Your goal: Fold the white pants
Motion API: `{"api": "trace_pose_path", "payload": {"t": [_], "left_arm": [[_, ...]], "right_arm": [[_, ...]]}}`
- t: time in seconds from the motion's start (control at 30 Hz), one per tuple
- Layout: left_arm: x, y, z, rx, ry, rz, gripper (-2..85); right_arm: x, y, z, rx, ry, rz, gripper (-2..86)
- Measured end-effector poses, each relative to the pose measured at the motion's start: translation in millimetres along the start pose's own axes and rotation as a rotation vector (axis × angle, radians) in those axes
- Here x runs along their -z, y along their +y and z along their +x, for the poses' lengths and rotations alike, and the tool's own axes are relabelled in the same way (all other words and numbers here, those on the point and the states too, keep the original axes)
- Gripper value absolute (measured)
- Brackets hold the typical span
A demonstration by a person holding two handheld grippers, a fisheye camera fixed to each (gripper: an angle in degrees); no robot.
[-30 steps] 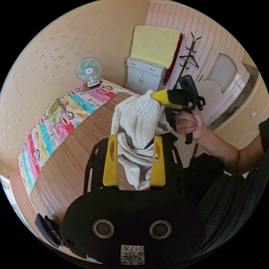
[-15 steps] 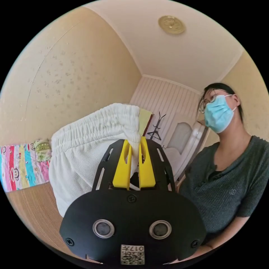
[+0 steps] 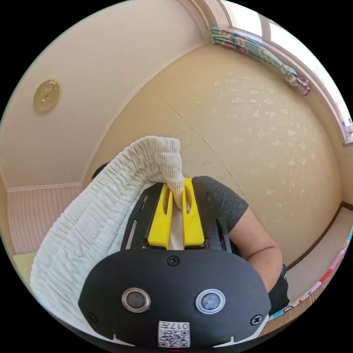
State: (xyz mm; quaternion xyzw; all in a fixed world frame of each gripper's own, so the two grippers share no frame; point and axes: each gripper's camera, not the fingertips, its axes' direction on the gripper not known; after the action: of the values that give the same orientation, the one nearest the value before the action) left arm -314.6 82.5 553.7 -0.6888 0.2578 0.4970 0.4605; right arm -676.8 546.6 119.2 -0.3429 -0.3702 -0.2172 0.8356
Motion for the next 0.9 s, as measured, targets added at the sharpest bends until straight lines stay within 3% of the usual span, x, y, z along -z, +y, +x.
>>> {"api": "trace_pose_path", "payload": {"t": [0.07,0.17,0.2,0.27,0.33,0.43,0.63,0.7,0.77,0.9], "left_arm": [[-6,-4,5,0.028,0.048,0.040,4.2],[-12,-39,49,0.055,-0.084,-0.032,4.1],[-12,-62,78,0.054,-0.200,-0.088,4.1],[-10,-97,121,0.077,-0.419,-0.166,4.1],[-1,-140,163,0.175,-0.740,-0.287,4.1],[6,-189,182,0.336,-1.079,-0.430,4.0],[-33,-256,162,0.469,-1.456,-0.961,3.5],[-42,-268,155,0.449,-1.579,-1.038,3.5],[-53,-278,153,0.336,-1.721,-1.039,3.6],[-82,-290,154,0.131,-1.938,-0.758,3.6]], "right_arm": [[-44,5,31,0.039,-0.310,0.022,17.9],[-59,12,14,0.243,-0.515,0.057,5.1],[-55,16,5,0.274,-0.453,0.091,4.7],[-44,29,-42,0.392,-0.095,0.169,3.6],[-53,24,-70,0.423,0.123,0.151,3.2],[-83,9,-106,0.465,0.402,0.175,3.0],[-153,-6,-173,0.632,0.873,0.303,2.9],[-167,-8,-186,0.653,0.980,0.369,2.9],[-173,-11,-198,0.644,0.988,0.456,2.9],[-195,-6,-217,0.729,1.035,0.567,2.9]]}}
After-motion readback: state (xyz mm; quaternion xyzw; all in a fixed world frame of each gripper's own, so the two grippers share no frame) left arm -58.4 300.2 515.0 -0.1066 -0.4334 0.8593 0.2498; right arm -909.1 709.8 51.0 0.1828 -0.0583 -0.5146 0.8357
